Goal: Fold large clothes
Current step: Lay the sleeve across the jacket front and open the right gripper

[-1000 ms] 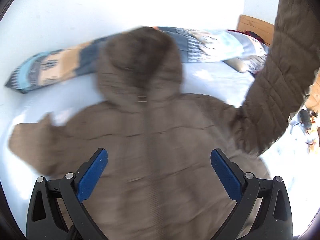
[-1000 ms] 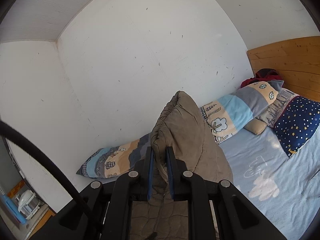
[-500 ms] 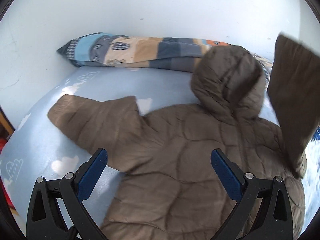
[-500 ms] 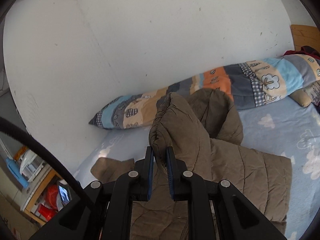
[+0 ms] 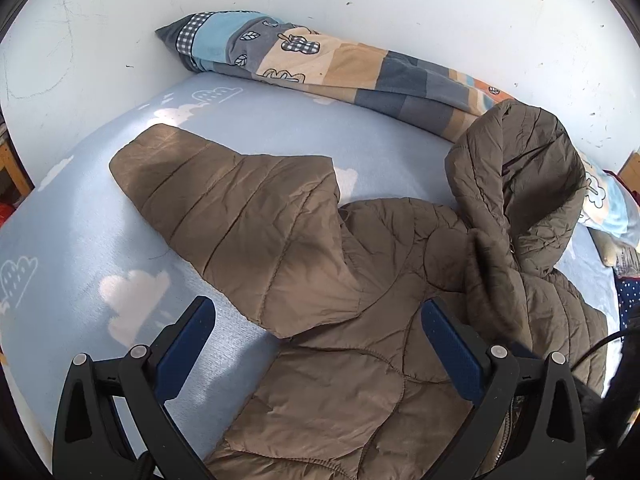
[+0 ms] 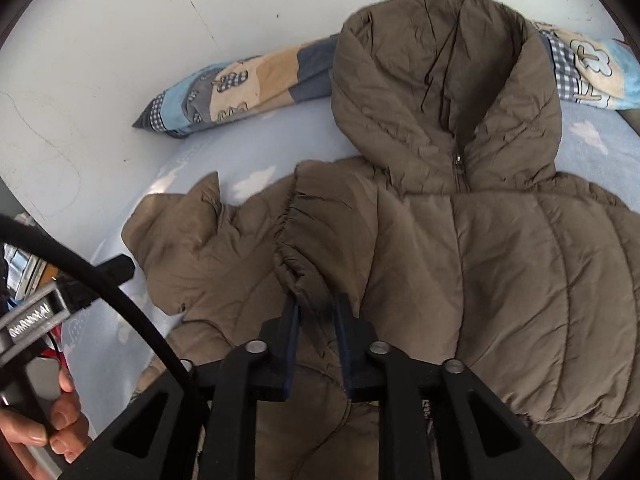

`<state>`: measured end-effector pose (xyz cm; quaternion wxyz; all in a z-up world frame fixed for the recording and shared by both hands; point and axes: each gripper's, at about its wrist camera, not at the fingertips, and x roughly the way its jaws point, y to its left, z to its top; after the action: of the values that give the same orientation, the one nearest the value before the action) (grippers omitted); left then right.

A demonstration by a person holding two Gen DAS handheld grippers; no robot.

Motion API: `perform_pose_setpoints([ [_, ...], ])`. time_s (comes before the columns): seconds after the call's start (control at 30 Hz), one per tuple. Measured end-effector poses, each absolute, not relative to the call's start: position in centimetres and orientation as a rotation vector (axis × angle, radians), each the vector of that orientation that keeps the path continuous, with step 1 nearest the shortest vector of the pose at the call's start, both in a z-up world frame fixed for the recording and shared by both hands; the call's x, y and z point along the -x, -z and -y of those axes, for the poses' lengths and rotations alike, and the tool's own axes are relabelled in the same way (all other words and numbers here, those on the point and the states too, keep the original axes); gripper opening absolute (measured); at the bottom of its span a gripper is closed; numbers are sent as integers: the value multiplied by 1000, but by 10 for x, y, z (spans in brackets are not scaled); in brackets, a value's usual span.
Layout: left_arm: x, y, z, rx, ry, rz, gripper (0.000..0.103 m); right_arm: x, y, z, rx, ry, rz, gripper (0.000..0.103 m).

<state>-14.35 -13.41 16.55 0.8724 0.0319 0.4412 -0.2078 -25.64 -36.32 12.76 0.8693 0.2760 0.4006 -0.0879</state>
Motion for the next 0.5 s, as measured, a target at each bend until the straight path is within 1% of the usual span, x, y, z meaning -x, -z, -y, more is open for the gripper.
perform_pose_setpoints([
  [0.03, 143, -164, 136, -66, 440, -925, 103, 254, -120, 363, -587, 175, -882, 62],
  [0.13, 140, -164, 139, -44, 455, -929, 103, 257, -124, 364, -613, 135, -883, 62],
  [0.27, 140, -163, 150, -21, 500, -930, 103, 288, -164, 392, -677, 130, -737, 62],
  [0.37, 149, -159, 168, -63, 553, -934, 103, 325, -189, 430, -678, 259, -648, 63],
  [0.43, 158, -153, 185, -120, 588, -929, 103, 348, -191, 462, -658, 413, -654, 64],
  [0.5, 168, -146, 201, -185, 613, -914, 103, 370, -178, 496, -655, 591, -721, 63],
])
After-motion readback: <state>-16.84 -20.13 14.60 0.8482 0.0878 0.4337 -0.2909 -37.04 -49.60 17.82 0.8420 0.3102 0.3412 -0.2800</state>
